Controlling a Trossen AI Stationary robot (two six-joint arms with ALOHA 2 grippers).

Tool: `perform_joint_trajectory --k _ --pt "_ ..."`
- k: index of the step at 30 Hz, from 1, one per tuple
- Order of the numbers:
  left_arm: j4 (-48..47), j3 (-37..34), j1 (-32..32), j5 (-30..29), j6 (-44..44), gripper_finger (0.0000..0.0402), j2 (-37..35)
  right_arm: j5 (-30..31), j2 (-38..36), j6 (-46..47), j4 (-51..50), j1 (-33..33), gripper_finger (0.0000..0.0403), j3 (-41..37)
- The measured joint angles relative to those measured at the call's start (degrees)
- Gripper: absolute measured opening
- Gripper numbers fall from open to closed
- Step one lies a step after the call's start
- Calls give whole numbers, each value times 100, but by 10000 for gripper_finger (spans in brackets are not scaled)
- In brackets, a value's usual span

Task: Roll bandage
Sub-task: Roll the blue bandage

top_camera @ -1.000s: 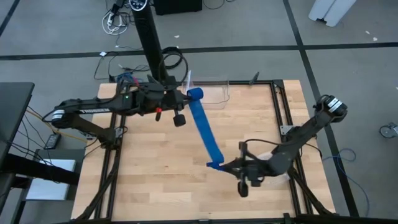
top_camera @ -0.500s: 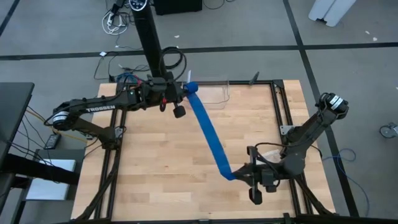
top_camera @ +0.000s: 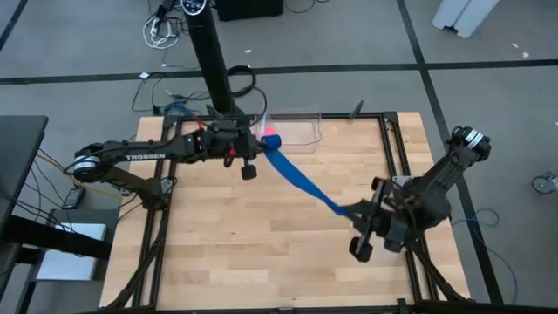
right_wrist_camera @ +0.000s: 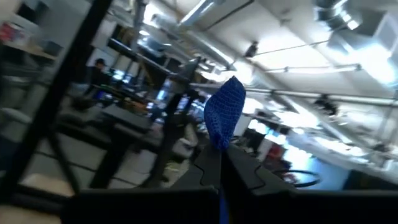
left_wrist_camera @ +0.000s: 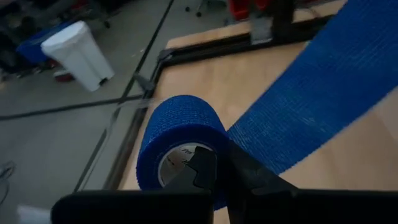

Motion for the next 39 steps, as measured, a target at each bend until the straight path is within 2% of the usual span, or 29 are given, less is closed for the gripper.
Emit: perform_joint_trajectory --k 5,10,16,24,27,30,35,39 --pt "66 2 -475 21 35 17 0 146 -15 -744 -161 -206 0 568" --pt "-10 4 -1097 -22 72 17 0 174 -17 -1115 -452 -560 0 1128" --pt "-166 4 -1914 -554 113 17 0 206 -19 -1224 -1001 -1037 0 1683" --pt "-15 7 -3067 -1255 -24 17 0 164 -17 -1313 -1146 -1857 0 1849" --pt "172 11 -3454 -1406 -66 17 0 127 -17 -912 -1522 -2237 0 1854" --pt "307 17 -3752 -1584 -120 17 0 39 -17 -122 -2364 -2663 0 1854" --pt "34 290 -4186 -2016 -179 17 0 -661 28 1758 -3890 -3390 0 1854" --pt "-254 552 -4411 -2080 -358 17 0 -1196 149 2804 -4648 -3834 2 1854"
